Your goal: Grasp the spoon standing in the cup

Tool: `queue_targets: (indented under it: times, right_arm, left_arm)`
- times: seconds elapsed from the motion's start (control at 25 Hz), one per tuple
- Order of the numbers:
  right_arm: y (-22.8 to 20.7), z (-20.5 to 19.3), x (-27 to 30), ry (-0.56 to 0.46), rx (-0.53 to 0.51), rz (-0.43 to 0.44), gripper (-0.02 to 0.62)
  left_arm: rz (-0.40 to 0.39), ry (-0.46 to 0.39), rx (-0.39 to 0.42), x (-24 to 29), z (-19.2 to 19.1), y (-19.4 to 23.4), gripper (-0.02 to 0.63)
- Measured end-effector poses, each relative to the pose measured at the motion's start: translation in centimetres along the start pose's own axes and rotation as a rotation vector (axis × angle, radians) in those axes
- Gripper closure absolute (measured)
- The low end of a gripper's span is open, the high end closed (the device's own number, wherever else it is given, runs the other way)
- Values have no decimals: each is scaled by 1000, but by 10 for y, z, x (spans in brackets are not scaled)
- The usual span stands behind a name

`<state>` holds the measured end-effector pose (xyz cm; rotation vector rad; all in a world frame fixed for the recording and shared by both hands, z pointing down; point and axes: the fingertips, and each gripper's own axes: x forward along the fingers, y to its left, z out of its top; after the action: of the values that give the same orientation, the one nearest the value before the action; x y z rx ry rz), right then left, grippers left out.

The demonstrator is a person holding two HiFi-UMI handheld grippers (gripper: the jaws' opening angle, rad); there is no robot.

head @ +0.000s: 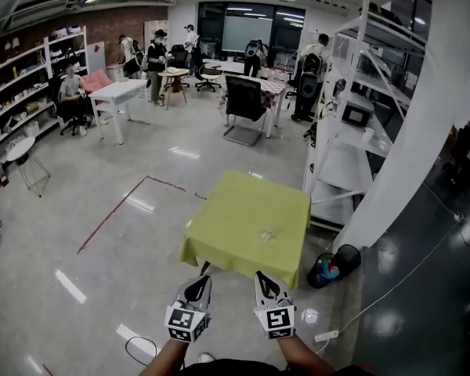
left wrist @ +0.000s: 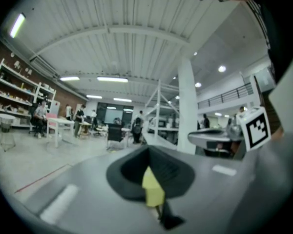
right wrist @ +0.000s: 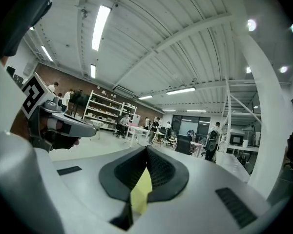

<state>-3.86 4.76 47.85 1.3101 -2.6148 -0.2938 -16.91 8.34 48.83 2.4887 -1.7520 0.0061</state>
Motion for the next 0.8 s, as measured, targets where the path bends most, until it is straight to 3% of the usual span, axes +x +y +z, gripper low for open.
queue_targets:
  times: [0.12,0.32,0.52,0.8]
  right_arm:
    - [7,0,9,7,4,-9,588]
    - [21,-5,13,29,128,16,588]
    - [26,-7,12,43,128,10,588]
    - [10,-13,18,45,160,2,588]
  left_arm:
    - [-17,-1,-2,2,-3,10,600]
    - [-49,12,36,7,-11,23,600]
    - [-56,-29,28,7,3,24,600]
    - [-67,-25,25,20,2,18,600]
